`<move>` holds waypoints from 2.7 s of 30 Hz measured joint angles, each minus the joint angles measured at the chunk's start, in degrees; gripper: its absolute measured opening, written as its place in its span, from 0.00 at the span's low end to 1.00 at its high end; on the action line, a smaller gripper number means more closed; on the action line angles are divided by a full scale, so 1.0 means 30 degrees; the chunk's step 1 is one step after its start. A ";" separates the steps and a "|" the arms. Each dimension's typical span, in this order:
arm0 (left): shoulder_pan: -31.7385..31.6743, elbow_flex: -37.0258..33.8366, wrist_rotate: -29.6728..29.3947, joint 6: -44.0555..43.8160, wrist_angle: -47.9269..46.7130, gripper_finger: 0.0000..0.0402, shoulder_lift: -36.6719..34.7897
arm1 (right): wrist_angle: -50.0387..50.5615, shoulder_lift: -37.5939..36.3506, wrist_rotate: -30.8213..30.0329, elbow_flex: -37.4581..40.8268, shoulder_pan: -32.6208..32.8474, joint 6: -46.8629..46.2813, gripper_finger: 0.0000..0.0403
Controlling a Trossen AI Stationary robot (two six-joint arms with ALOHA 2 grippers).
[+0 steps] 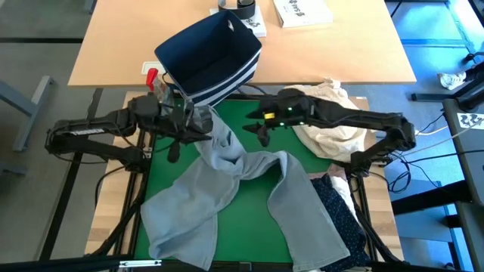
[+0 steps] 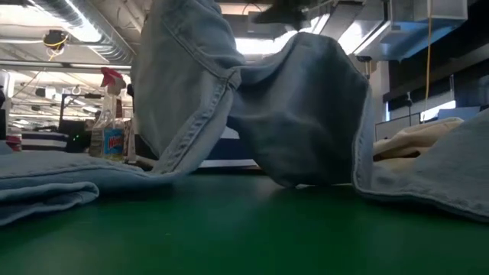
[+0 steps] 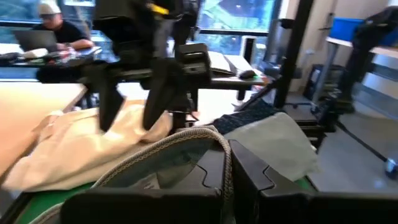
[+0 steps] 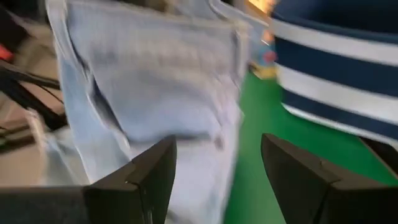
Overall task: Fold laundry
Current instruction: Fold the blue jeans
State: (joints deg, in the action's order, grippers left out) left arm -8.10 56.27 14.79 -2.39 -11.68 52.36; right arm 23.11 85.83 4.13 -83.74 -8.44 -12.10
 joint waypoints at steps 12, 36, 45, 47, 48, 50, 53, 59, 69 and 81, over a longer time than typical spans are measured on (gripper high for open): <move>0.3356 0.0007 -0.1742 -0.0670 -0.8180 0.01 0.0842 | -0.0123 0.4004 0.1280 0.0022 0.0046 0.0921 0.58; 1.2406 -0.0015 -0.5825 -0.4306 -1.2284 0.02 0.7408 | -0.9193 1.0974 0.3544 -0.0597 0.0581 0.1487 0.58; 1.3406 -0.0015 -0.6012 -0.5667 -1.2336 0.02 0.7395 | -0.8869 1.4422 0.5584 -0.4473 0.0559 0.0364 0.58; 1.3524 -0.0015 -0.6255 -0.5573 -1.2401 0.02 0.7388 | -0.8623 1.4956 0.7087 -0.5147 0.0637 -0.0277 0.58; 1.3530 -0.0015 -0.6353 -0.5544 -1.2408 0.02 0.7388 | -0.8686 1.5283 0.7469 -0.5464 0.0710 -0.0561 0.58; 1.3530 -0.0015 -0.6515 -0.5523 -1.2450 0.02 0.7388 | -0.8464 1.5765 0.7561 -0.5934 0.0836 -0.1003 0.58; 1.3516 -0.0015 -0.6562 -0.5137 -1.2498 0.02 0.7381 | -0.8180 1.6230 0.7554 -0.6287 0.0974 -0.1910 0.58; 1.3516 -0.0015 -0.6553 -0.5757 -1.2532 0.02 0.7381 | -0.7639 1.6320 0.7331 -0.6288 0.1057 -0.1681 0.41; 1.3590 0.1470 -0.6428 -0.7831 -1.6288 0.11 0.6728 | -0.6067 1.4532 0.4238 -0.6258 0.1494 0.0668 0.06; 1.4853 0.2222 -1.1202 -1.1323 -1.8534 0.32 -0.0113 | 0.3980 0.8934 -0.2566 -1.1808 0.4153 0.3542 0.03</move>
State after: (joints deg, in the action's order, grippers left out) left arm 36.46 62.94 -18.81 -36.36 -67.28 52.02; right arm 35.05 112.63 -3.57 -119.17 4.02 -1.48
